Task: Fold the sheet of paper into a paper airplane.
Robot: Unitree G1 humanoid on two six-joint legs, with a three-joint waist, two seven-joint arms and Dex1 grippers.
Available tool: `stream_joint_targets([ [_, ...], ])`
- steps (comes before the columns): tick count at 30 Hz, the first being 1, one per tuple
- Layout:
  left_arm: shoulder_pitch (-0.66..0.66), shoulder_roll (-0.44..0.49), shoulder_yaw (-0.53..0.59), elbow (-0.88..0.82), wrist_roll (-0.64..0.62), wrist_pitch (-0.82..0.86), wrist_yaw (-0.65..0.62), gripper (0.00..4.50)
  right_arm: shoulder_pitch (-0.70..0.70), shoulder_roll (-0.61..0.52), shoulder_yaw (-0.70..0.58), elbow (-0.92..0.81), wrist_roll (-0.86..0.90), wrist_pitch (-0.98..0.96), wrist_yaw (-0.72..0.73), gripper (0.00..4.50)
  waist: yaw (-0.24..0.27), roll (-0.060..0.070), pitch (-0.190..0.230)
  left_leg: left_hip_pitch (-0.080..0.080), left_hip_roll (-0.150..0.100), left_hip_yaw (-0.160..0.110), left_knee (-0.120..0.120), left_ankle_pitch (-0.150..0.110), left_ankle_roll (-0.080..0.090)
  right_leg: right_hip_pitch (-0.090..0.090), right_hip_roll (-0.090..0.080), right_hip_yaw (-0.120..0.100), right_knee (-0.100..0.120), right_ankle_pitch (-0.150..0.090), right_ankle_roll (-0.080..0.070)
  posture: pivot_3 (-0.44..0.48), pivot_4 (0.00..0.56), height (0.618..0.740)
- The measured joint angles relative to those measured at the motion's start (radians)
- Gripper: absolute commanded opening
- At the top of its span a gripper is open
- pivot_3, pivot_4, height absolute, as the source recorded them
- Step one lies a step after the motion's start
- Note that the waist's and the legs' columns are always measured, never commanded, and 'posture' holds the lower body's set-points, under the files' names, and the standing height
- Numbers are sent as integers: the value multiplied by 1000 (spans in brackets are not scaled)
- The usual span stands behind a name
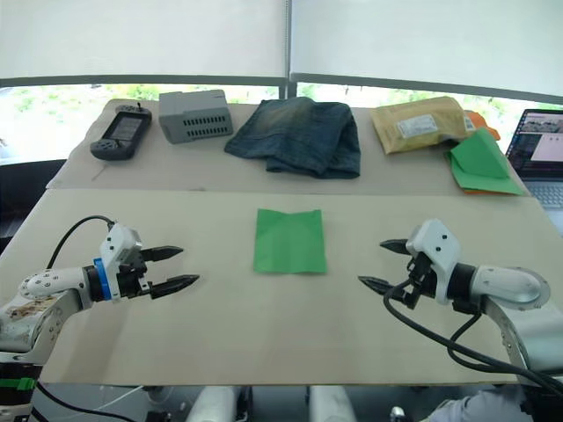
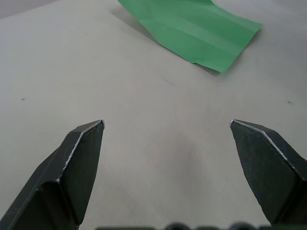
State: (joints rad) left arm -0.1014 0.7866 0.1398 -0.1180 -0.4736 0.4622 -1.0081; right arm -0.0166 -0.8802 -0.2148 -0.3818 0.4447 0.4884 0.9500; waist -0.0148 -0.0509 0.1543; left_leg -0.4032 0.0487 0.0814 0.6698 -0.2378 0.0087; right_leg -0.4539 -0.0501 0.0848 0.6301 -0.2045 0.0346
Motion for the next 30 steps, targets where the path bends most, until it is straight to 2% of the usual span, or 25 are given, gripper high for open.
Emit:
stream_joint_targets([
  [9, -59, -8, 16, 17, -48, 39, -16, 4450, 49, -2, -1, -1, 1, 3, 8, 4500, 2, 0, 0, -1, 0, 0, 1, 0, 0, 0, 0, 0, 0, 0, 0, 0, 150, 734],
  [12, -101, 23, -9, 17, -103, 109, -104, 4450, 110, -46, -9, -64, 47, 86, 21, 4500, 5, 0, 0, -1, 0, -1, 1, 0, 0, 0, 0, -1, 1, 0, 0, 0, 150, 734],
  [15, -221, 23, -88, 22, -108, 131, -171, 4450, 148, -64, -13, -191, 128, 186, 27, 4500, 8, 0, 0, -2, 0, -4, 5, 0, 0, 1, 0, -3, 1, -1, 1, 0, 150, 734],
  [18, -322, -5, -179, 52, -62, 102, -218, 4450, 159, -71, -15, -274, 162, 247, -9, 4500, 6, 0, 0, -1, 0, -6, 8, -1, 1, 6, 1, -4, 0, -1, 3, 0, 150, 734],
  [23, -466, -112, -328, 191, 49, -2, -280, 4450, 157, -36, 8, -372, 164, 317, -132, 4500, 6, 0, 0, -1, -1, -14, 9, -1, 1, 12, 5, -4, -2, -1, 2, 0, 150, 734],
  [27, -546, -200, -377, 319, 113, -65, -293, 3343, 165, -34, 44, -383, 116, 331, -213, 4500, 5, 0, 0, -2, -1, -17, 10, -1, 1, 13, 6, -4, -2, -2, 1, 0, 150, 734],
  [30, -632, -278, -406, 446, 172, -118, -285, 2320, 151, 5, 73, -370, 69, 349, -296, 4500, 9, 0, 0, -3, -3, -19, 11, -1, 1, 15, 6, -4, -3, -2, 1, 0, 150, 734],
])
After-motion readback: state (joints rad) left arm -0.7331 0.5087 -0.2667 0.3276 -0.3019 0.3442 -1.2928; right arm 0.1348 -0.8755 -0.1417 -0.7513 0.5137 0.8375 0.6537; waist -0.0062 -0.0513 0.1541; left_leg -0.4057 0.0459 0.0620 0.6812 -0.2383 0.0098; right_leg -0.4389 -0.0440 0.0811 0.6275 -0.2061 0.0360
